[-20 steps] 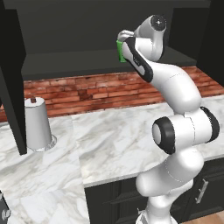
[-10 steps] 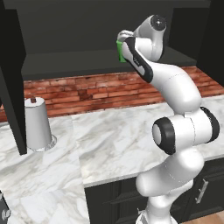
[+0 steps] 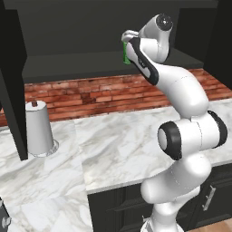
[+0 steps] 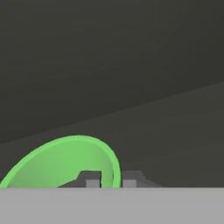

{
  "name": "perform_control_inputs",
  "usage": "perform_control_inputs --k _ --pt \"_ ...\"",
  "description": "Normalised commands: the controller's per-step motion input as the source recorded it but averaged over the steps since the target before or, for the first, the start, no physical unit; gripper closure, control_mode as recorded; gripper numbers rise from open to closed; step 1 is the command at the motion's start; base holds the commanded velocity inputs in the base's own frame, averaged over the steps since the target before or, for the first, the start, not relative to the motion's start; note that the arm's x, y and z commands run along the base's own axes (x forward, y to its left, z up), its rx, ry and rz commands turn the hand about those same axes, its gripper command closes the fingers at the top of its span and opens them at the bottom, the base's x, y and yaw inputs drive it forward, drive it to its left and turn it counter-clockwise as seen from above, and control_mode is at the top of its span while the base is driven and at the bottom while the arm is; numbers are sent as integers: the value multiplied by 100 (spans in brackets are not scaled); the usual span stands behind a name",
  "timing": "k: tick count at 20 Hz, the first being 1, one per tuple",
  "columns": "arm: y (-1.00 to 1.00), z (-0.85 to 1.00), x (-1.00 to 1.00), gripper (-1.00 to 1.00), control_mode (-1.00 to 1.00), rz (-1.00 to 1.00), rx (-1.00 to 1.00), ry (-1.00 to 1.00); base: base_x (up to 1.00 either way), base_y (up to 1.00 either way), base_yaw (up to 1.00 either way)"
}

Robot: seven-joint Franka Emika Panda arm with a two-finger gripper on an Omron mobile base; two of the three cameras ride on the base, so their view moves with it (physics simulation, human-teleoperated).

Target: Open the cabinet directly in front. Then move the beer and the cup to the dining counter with the jar on it.

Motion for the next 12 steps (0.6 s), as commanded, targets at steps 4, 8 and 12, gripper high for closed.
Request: perform_control_inputs --k 4,8,12 --pt "0 0 -8 100 -100 0 0 -3 0 0 0" --pt "0 0 -53 100 -100 0 0 -25 0 0 0" --pt "0 0 -74 100 -100 0 0 -35 0 0 0"
